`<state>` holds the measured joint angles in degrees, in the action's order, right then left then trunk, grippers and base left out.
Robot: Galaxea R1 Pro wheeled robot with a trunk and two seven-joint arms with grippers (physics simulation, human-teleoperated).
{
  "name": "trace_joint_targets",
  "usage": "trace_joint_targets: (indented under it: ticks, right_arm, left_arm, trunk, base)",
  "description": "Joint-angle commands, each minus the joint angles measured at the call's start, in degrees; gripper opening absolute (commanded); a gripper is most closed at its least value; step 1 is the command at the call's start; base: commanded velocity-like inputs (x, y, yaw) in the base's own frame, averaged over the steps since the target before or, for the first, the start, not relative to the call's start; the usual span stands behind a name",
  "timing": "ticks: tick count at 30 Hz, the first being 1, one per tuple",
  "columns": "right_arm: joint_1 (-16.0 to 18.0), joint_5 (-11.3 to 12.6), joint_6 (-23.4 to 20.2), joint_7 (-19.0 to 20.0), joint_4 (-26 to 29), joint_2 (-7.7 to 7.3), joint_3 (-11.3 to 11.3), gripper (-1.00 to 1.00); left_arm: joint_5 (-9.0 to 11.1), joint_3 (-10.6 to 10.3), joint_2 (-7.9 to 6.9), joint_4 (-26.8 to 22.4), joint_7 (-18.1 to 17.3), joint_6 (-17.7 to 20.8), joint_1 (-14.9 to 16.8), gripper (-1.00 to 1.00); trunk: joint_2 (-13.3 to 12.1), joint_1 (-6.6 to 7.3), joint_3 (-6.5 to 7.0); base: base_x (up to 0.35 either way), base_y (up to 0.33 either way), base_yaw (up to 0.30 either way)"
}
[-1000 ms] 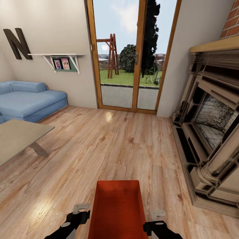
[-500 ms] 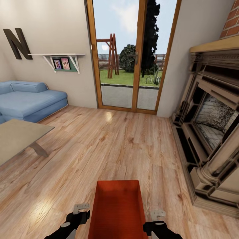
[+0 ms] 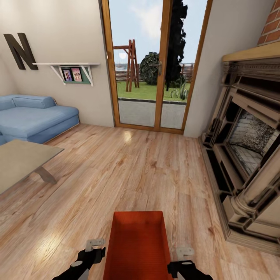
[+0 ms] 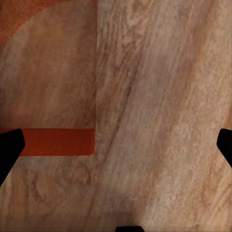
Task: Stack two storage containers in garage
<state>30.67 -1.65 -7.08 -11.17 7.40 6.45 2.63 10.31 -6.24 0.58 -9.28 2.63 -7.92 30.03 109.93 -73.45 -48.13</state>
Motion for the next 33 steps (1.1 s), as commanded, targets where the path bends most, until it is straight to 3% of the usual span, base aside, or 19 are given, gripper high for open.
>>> trace_joint_targets:
  ticks: [1,33]
  right_arm:
    - [0.0,-0.2,-0.5,-0.2,0.1,-0.07,0.3,1.00]
    - [0.0,-0.4,-0.4,-0.2,0.1,-0.06,0.4,1.00]
  left_arm:
    - [0.5,-0.5,0.01,0.0,0.3,-0.2,0.0,1.00]
    - [0.4,-0.4,0.11,1.6,-0.1,1.4,-0.5,1.00]
  trunk:
    - [0.0,0.01,-0.05]
    - [12.1,-6.58,-5.43]
  base:
    - [0.000,0.000,0.000]
    - [0.000,0.000,0.000]
